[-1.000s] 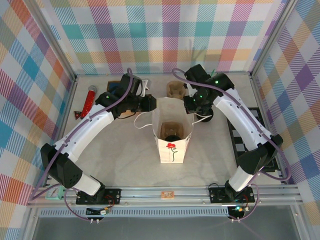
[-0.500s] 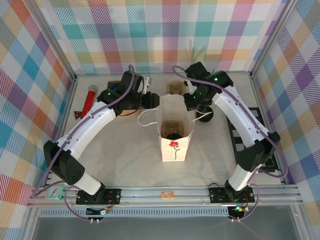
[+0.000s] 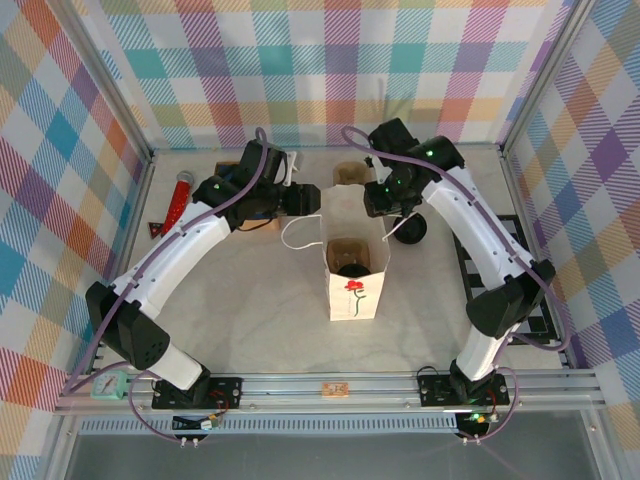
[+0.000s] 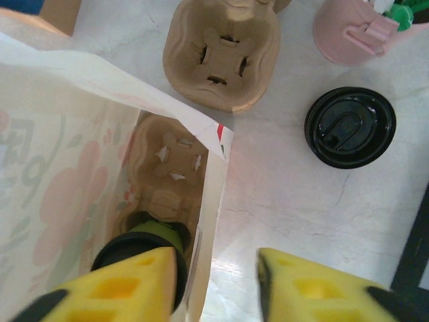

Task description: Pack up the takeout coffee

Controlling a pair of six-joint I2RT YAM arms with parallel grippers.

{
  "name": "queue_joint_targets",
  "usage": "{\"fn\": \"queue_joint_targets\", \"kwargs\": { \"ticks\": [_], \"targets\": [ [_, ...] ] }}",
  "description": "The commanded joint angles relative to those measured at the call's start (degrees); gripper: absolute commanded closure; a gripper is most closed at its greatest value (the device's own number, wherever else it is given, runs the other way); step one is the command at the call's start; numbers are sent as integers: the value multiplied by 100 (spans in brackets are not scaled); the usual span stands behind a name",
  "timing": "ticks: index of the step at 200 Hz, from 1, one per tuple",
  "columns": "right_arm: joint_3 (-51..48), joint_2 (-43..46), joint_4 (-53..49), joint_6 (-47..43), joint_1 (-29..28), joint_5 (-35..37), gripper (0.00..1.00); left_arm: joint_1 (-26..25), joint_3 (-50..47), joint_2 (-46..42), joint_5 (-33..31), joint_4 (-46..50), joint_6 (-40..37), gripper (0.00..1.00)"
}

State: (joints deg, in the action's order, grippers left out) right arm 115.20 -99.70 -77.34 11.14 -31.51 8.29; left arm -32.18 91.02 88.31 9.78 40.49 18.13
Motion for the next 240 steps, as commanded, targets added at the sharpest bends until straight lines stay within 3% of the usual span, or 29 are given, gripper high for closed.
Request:
{"fn": "queue_joint_targets", "kwargs": {
  "ticks": [1, 77, 92, 149, 186, 214, 240],
  "targets": [
    [212, 28, -131, -26, 24, -123, 52, -16, 206, -276, -86, 78, -133, 41],
    [657, 428, -193, -47, 13, -34, 14, 19, -144, -1058, -478, -336, -301, 31],
    [637, 613, -72, -121, 13, -43, 0, 52, -280, -1232, -617, -433, -293, 31],
    [59, 1462, 590, -310, 58, 616, 1, 380, -1139, -1894, -791, -801, 88, 30],
    [-75, 1550, 606, -241, 388, 858, 1, 1402, -2006, -2143, -13, -1179, 943, 30],
    [-251, 1534, 611, 55, 1027, 540, 1, 2098, -2622, -2247, 648, -1651, 1505, 30],
    [-681, 1559, 910, 140, 1609, 138, 4, 2376, -3052, -2231, 873, -1902, 1765, 30]
  ]
}}
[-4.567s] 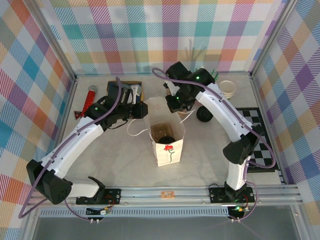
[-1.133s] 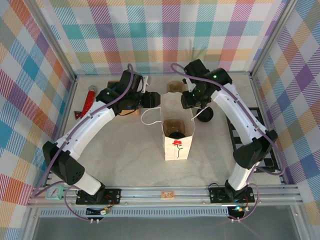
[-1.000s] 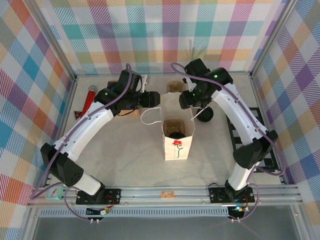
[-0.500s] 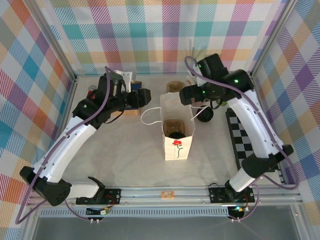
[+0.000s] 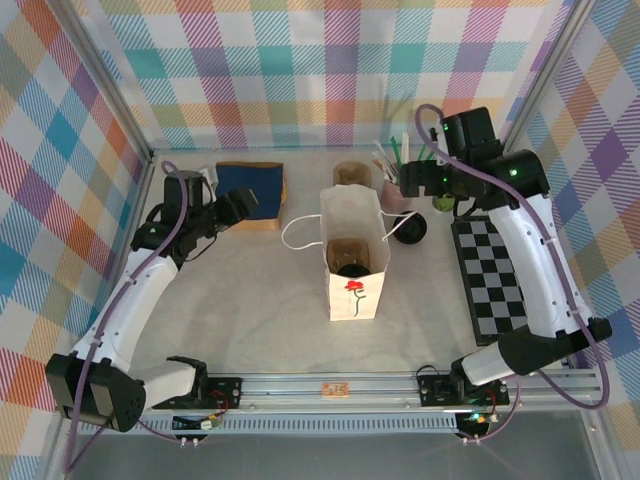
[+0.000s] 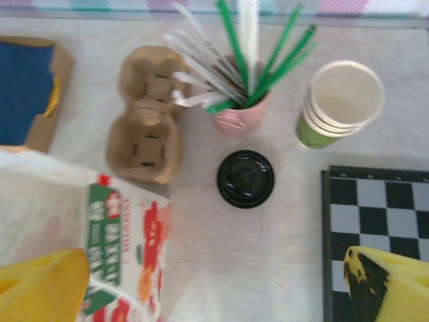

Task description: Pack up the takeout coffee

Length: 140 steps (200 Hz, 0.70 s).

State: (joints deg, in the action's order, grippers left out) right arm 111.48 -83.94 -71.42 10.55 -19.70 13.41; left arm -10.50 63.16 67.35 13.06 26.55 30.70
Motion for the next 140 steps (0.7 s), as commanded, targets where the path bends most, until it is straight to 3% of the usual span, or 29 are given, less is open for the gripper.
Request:
{"fn": "queue_joint_targets", "kwargs": {
  "ticks": [1, 42, 114, 140],
  "targets": [
    [-328, -17, 337, 205, 452, -391, 4, 216, -272, -130, 551, -513, 517, 30],
    [-878, -50, 926, 493, 1212, -1090, 11, 265, -656, -176, 522, -615, 518, 31],
    [-771, -1013, 1373, 444, 1268, -1689, 32, 227, -1587, -815, 666, -824, 129, 31],
    [-499, -1554, 1370, 448, 1263, -1883, 45, 130, -1947, -1080, 722, -923, 134, 31]
  ]
}}
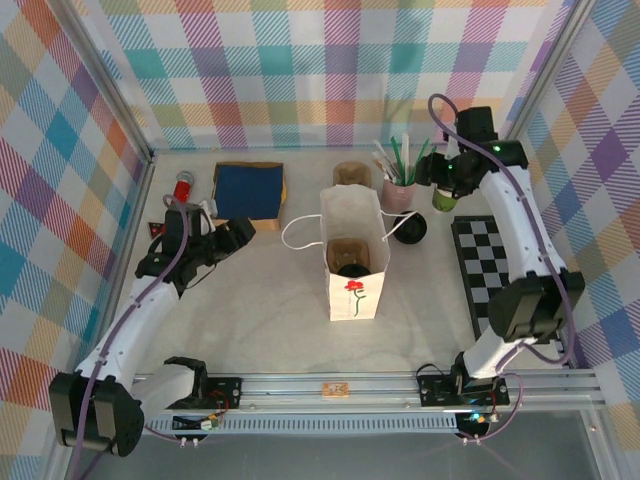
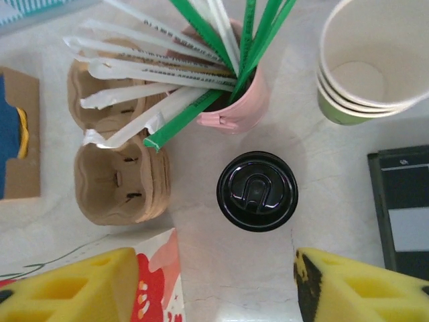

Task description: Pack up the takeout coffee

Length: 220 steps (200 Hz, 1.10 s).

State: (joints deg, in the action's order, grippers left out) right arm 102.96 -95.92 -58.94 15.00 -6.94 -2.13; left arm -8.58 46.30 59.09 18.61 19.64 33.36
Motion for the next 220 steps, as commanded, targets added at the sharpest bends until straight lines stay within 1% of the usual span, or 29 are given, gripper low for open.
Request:
{"fn": "queue_joint_targets", "kwargs": {
  "ticks": [1, 12, 22, 53, 93, 121, 151, 220],
  "targets": [
    [368, -379, 116, 2, -20, -330, 45, -64, -271, -256, 168, -232, -135, 31],
    [488, -571, 93, 8, -41, -324, 49, -98, -374, -363, 169, -216, -137, 31],
    [576, -706, 75, 16, -72, -296, 51, -117, -450, -460, 165, -208, -137, 31],
    [855, -1044, 10, 26, -234, -214, 50, -144, -540, -682, 44, -65, -209, 31],
    [1220, -1406, -49, 62, -478, -31, 50, -153, -434, -699, 11, 59, -272, 31],
    [1644, -1720, -302, 29, -627, 285, 50, -160, -382, -708, -6, 114, -295, 31],
    [1886, -1926, -440, -48, -758, 636, 52, -162, -401, -725, -25, 119, -305, 31],
    [1859, -2104, -417, -24, -791, 815, 60, -169, -355, -724, -68, 187, -361, 31]
  ]
}}
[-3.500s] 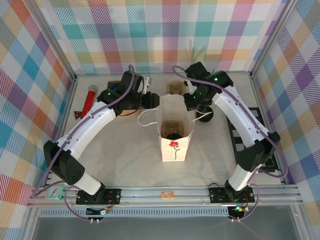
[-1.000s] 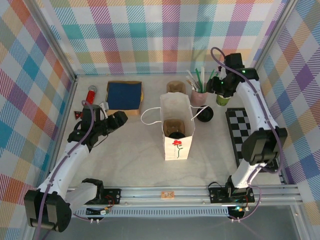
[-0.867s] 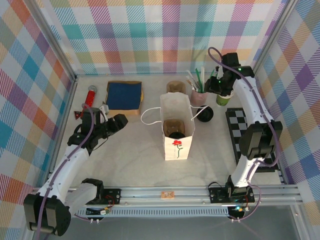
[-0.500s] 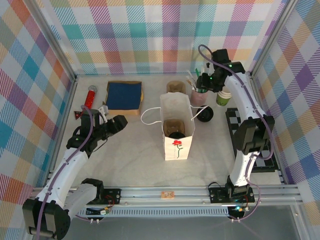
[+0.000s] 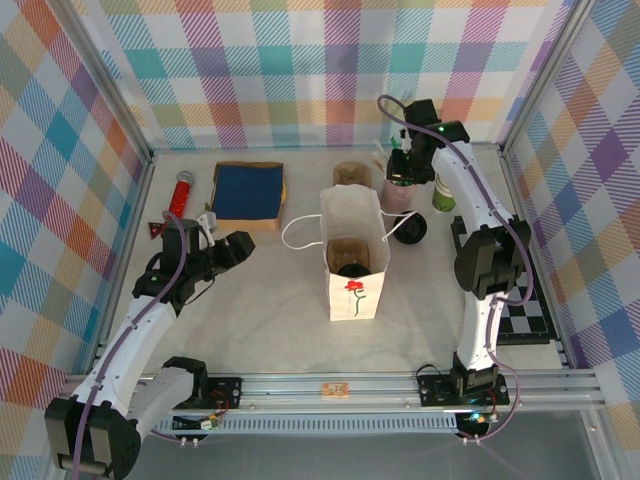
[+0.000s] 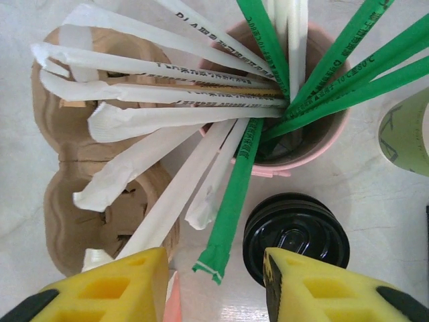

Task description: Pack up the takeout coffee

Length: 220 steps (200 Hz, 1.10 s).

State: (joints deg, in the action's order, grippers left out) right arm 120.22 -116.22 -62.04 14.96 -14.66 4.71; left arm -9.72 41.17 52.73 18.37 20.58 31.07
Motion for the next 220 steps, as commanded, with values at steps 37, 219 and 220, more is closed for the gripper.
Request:
{"fn": "queue_joint_targets", "kwargs": {
  "ticks": [37, 219, 220],
  "targets": [
    [154, -161, -93, -13, -18, 76, 62, -51, 200, -114, -76, 148, -180, 31],
    [-34, -23, -134, -75, -41, 579, 74, -48, 313, -132, -106, 236, -250, 32],
    [-38, -23, -142, -78, -39, 586, 74, -57, 317, -136, -106, 236, -250, 32]
  ]
}}
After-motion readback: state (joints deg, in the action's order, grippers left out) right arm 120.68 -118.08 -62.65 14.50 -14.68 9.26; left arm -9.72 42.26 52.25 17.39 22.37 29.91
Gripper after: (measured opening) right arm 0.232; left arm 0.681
